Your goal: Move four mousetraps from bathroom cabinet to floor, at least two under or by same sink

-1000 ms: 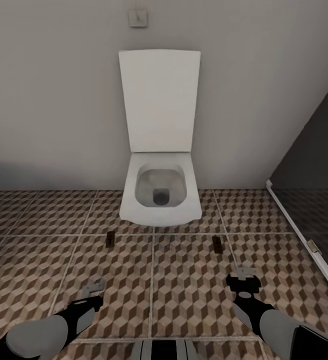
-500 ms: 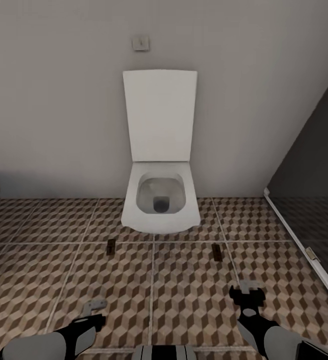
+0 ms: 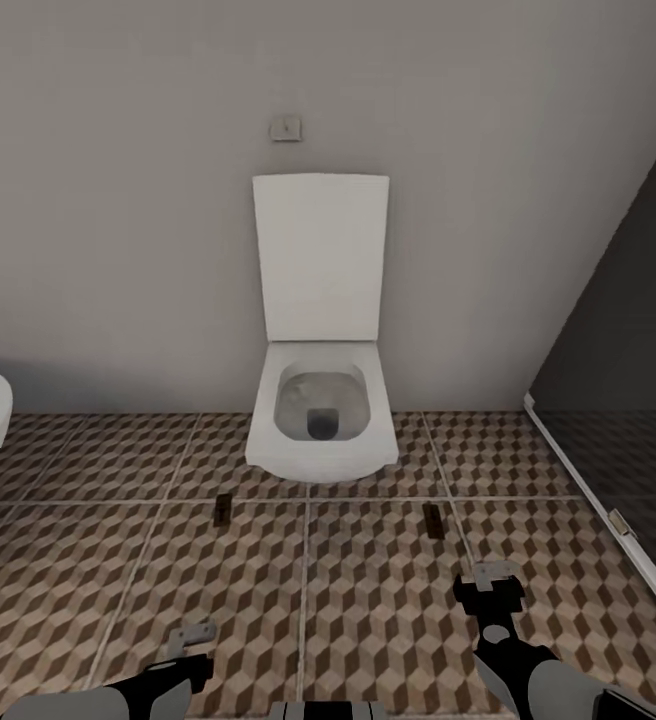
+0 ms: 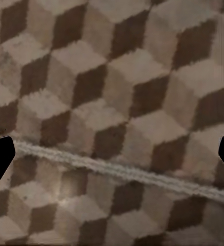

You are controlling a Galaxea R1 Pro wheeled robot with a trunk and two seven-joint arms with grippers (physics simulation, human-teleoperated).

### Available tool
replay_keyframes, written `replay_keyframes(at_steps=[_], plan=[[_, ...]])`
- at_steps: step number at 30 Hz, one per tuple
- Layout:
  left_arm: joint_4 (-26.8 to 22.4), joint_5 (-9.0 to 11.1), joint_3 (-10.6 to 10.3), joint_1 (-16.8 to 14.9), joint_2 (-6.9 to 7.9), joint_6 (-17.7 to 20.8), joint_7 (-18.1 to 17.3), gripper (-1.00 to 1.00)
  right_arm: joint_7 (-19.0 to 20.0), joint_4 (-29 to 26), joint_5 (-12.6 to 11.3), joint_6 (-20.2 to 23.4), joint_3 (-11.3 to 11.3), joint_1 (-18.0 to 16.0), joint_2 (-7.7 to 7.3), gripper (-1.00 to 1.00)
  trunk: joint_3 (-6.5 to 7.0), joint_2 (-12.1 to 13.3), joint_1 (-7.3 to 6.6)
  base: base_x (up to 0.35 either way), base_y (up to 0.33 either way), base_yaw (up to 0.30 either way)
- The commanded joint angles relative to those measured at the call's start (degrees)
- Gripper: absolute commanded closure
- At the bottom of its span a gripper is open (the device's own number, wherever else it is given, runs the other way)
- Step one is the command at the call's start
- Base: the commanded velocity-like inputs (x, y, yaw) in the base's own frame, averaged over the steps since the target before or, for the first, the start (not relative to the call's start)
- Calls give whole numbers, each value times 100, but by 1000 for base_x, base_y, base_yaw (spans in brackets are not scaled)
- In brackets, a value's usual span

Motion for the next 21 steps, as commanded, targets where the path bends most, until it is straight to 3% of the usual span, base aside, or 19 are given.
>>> replay_keyframes(at_steps=[1, 13, 21], plan=[[-60, 45, -46, 0, 7, -34, 34, -100, -23, -12, -46, -7, 48, 5, -4, -100, 18, 0, -3, 0, 0, 0], [-498, 46, -50, 133, 11, -33, 34, -100, -26, -10, -34, 7, 50, 335, -6, -100, 284, 16, -34, 0, 0, 0], [-664, 46, -51, 257, 5, -33, 34, -100, -23, 1, -49, 22, 43, 775, -16, -100, 461, 27, -55, 0, 0, 0]])
